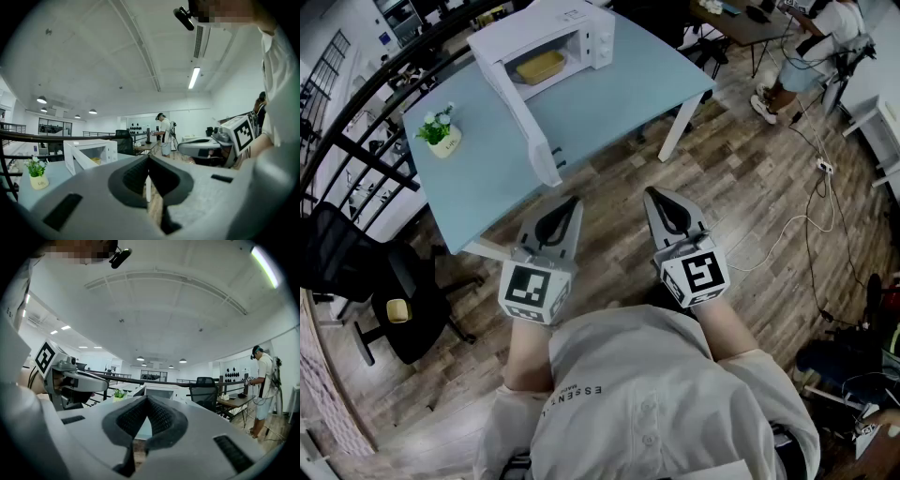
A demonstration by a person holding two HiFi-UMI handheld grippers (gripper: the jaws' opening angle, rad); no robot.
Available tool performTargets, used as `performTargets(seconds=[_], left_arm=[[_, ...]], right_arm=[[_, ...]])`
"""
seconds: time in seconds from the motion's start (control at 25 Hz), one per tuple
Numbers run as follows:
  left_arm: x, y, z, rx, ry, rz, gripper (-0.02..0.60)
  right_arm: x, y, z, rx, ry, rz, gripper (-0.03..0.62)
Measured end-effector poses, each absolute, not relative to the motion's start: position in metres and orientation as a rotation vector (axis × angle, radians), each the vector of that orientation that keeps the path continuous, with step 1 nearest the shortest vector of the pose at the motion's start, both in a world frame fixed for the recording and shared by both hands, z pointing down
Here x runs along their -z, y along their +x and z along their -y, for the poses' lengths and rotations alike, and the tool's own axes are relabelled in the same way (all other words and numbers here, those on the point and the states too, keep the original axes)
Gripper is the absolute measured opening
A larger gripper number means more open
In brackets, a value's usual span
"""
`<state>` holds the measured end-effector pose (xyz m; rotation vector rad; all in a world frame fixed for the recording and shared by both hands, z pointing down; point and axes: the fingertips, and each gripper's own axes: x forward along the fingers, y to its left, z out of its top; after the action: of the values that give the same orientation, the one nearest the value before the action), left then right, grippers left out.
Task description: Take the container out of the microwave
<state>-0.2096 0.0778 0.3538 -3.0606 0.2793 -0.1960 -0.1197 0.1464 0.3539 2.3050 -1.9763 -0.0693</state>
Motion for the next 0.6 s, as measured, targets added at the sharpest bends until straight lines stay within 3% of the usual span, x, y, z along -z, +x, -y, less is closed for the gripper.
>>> performTargets(seconds=[0.6], left_arm=[[-0.356, -0.194, -0.08, 0.186, -3.069, -0.244, 0.002]], right_arm=[[-0.357, -0.106, -0.15, 0.057, 2.341, 1.954, 0.015]])
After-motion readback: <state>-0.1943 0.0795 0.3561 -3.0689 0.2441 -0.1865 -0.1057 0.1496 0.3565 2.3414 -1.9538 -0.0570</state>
